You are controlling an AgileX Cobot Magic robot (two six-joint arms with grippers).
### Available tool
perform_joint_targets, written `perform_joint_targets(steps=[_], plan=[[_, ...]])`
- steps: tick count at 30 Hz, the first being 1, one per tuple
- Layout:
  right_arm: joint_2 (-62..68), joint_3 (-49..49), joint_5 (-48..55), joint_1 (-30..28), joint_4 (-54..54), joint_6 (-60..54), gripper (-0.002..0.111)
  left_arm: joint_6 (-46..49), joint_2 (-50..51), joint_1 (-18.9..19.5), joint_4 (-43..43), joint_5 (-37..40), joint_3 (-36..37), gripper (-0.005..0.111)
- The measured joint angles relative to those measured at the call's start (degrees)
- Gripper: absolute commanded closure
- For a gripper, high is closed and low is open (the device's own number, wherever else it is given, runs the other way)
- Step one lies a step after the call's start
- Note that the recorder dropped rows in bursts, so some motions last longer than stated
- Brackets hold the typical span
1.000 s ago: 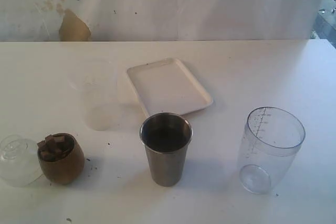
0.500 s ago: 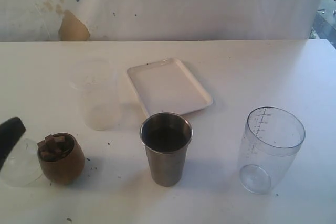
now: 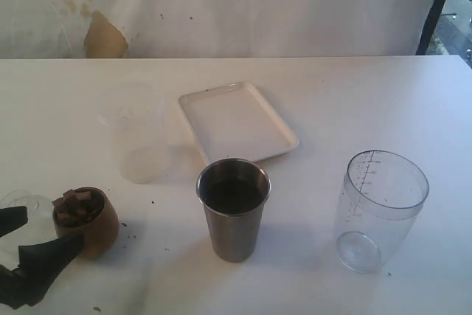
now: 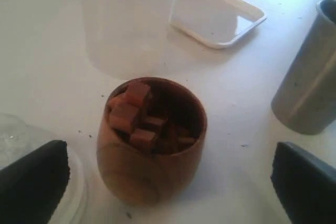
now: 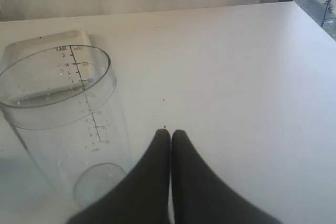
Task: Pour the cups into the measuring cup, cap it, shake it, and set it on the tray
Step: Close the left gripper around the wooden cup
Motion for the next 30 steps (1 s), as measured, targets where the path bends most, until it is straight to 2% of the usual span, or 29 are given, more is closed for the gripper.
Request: perform_joint_targets(steps=[3,7,9,17,23,30], plan=[[0.0,0.0,0.0,0.0,0.0,0.0,0.108,6.71,7.07,0.0,-4.08,-4.98,0.0,0.002],[0.0,0.0,0.0,0.0,0.0,0.0,0.108,7.73,12.83,-0.13,-3.41,-6.53,-2.47,0.002],[0.0,0.0,0.0,0.0,0.0,0.0,0.108,7.95,16.43,-1.9,-2.92,-7.25,-4.26,0.002],[0.0,0.0,0.0,0.0,0.0,0.0,0.108,9.96,22.92,-8.13,-4.32,-5.1,-10.38,0.002],[0.0,0.0,0.0,0.0,0.0,0.8,0.108,11.48,25.38,-9.61,-5.36,-3.68,-13.74,0.002],[0.0,0.0,0.0,0.0,0.0,0.8,0.108,11.99,29.54,-9.62,-6.02,-2.05,-16.27,0.002]])
